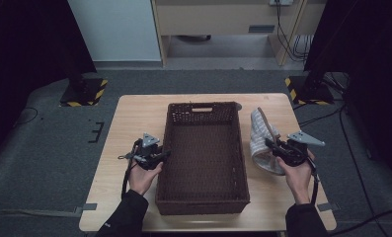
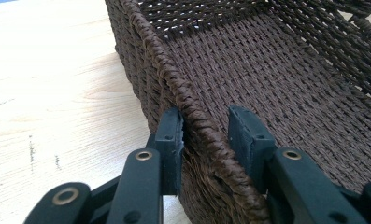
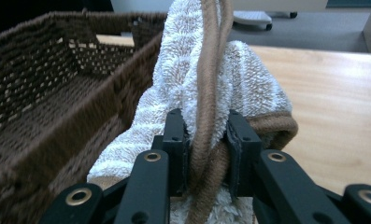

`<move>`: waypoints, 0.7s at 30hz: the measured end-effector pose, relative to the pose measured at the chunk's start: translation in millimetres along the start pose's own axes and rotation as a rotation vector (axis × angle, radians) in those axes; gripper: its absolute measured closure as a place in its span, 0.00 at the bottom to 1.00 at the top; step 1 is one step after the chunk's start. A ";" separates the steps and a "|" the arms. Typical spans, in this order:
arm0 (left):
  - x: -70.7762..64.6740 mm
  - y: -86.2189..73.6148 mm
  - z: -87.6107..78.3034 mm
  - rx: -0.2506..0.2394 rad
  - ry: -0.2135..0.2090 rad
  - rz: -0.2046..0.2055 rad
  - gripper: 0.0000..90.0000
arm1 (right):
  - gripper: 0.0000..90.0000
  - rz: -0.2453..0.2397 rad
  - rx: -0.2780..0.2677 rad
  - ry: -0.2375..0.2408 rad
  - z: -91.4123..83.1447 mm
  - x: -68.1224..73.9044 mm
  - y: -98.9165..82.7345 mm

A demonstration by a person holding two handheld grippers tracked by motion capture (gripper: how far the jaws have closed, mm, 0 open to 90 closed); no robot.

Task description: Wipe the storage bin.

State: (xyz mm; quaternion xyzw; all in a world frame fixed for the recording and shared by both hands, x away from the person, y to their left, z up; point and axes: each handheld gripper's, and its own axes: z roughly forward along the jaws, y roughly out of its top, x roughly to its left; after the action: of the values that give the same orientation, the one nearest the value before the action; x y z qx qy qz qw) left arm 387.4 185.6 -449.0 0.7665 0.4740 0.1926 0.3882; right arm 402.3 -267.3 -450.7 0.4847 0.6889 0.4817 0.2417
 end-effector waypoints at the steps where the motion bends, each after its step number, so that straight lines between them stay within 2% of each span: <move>1: 0.0 0.0 0.0 0.000 0.000 0.000 0.72 | 0.81 0.000 -0.005 0.001 1.2 -0.5 2.5; 7: -2.4 0.8 1.2 0.001 -0.006 0.009 0.72 | 0.81 -0.003 -0.023 0.010 14.9 -1.0 12.1; 10: -3.6 1.9 2.5 0.002 -0.008 0.023 0.72 | 0.81 -0.008 -0.022 0.011 28.2 -0.4 18.4; 13: -4.6 2.3 3.3 0.002 -0.011 0.026 0.72 | 0.81 -0.003 -0.046 0.016 34.1 -0.7 23.6; 16: -5.1 2.7 3.6 0.003 -0.012 0.029 0.72 | 0.82 -0.005 -0.046 0.017 39.7 0.3 30.0; 21: -4.1 6.2 4.0 0.030 -0.018 0.051 0.72 | 0.82 -0.025 -0.039 0.025 51.9 1.6 40.3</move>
State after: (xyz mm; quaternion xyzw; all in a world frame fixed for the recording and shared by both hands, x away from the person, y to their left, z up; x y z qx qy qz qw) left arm 391.7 178.8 -446.4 0.7858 0.4537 0.1882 0.3759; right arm 460.7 -241.0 -436.0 0.4650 0.6885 0.4980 0.2486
